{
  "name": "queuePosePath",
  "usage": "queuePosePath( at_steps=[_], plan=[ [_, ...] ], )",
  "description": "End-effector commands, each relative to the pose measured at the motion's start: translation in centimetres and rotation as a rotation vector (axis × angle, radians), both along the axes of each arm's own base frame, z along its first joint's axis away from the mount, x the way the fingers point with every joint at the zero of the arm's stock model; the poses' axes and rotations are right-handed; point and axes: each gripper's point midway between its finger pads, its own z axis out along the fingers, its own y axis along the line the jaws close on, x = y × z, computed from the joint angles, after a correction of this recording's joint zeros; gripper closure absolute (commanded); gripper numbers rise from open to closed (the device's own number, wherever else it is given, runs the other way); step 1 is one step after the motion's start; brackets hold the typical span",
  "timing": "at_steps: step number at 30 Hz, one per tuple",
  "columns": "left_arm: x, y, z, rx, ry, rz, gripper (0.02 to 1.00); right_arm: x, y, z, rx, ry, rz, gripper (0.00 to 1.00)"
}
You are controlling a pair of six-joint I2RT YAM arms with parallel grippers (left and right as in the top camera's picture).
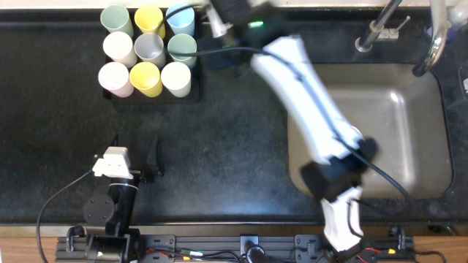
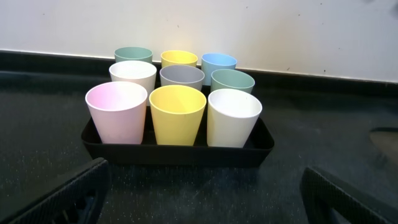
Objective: Store Cups
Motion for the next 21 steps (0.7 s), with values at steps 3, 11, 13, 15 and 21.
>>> queuePosePath(
  at_steps=[3, 11, 13, 15, 21],
  plan=[
    [-0.1, -0.3, 0.1, 0.017, -0.007, -0.018, 0.02, -1.0, -7.4, 5.5, -0.043, -0.139, 0.018, 0.027],
    [-0.1, -0.3, 0.1, 0.017, -0.007, -0.018, 0.018, -4.4, -13.9, 3.7, 0.033, -0.27, -0.1, 0.005],
    [-0.1, -0.3, 0.1, 0.017, -0.007, -0.018, 0.018, -5.9, -15.4, 3.2, 0.07, -0.329, -0.127, 0.003],
    [-0.1, -0.3, 0.1, 0.017, -0.007, -0.018, 0.018, -7.8, -17.4, 2.7, 0.122, -0.435, -0.198, 0.005],
    [-0.1, -0.3, 0.1, 0.017, -0.007, -0.018, 0.018, -12.9, -20.0, 2.5, 0.212, -0.833, -0.243, 0.005]
  ],
)
